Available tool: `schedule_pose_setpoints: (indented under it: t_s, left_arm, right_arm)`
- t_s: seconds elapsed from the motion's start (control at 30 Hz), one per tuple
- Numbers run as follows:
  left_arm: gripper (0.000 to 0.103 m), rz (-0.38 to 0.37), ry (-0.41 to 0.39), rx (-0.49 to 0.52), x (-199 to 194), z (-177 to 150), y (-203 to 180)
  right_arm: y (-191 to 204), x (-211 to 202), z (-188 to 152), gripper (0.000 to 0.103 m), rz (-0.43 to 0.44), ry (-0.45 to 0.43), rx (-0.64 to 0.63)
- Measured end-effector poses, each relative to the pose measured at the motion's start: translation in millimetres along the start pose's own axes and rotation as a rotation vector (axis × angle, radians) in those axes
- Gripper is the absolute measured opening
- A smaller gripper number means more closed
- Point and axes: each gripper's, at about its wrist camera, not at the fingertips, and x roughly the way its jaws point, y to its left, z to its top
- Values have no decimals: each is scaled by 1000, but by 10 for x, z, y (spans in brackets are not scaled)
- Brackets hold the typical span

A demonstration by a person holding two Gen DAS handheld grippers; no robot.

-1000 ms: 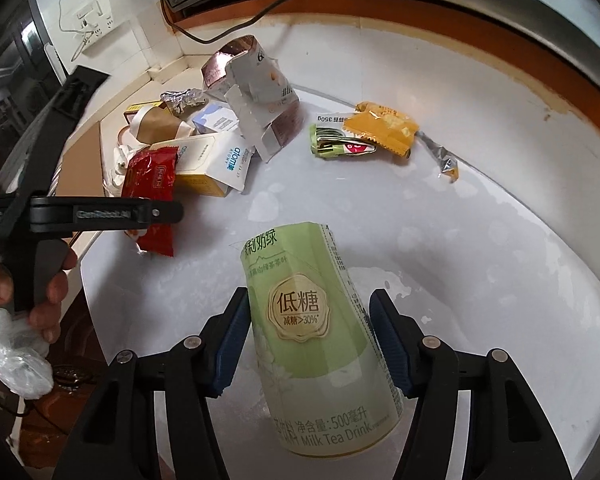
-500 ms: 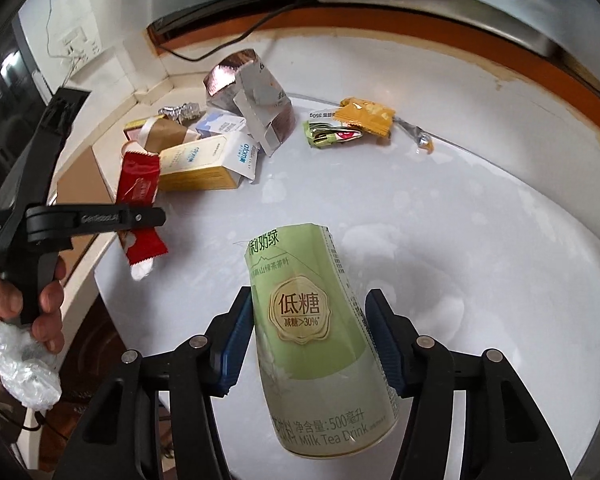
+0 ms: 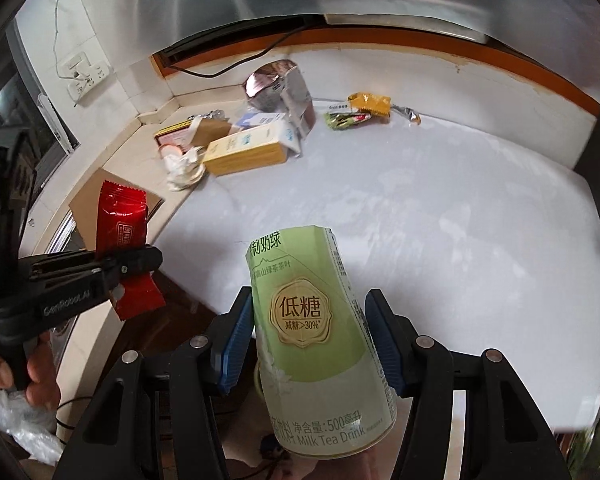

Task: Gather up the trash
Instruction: 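Lift the green bottle with the right gripper while the left gripper grasps the red snack packet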

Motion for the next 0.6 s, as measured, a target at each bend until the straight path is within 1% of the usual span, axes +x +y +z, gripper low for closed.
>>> schedule_pose_setpoints:
  t_s: [0.17,0.3,0.4,0.43,0.6]
  left_arm:
    - [4,-62,-16,70,-247,-330,-58]
    - [4,-94,-7,109,-324,-602,-41]
    - [4,-112,13,120,-326,-807,-12]
    - [4,-112,20,126,-326,-883,-3]
    - [4,-110,40,136,-274,-1166,18]
  right_arm:
    - [253,-187,-410,56,-24,-2,35]
    - [463,-233,-754,56,-38,16,69]
    - [545,-190,-980,56,-40,43,96]
    - [589,-158,-1091,56,-44,66,109]
    - [646,2,-1408,56,-36,148,136]
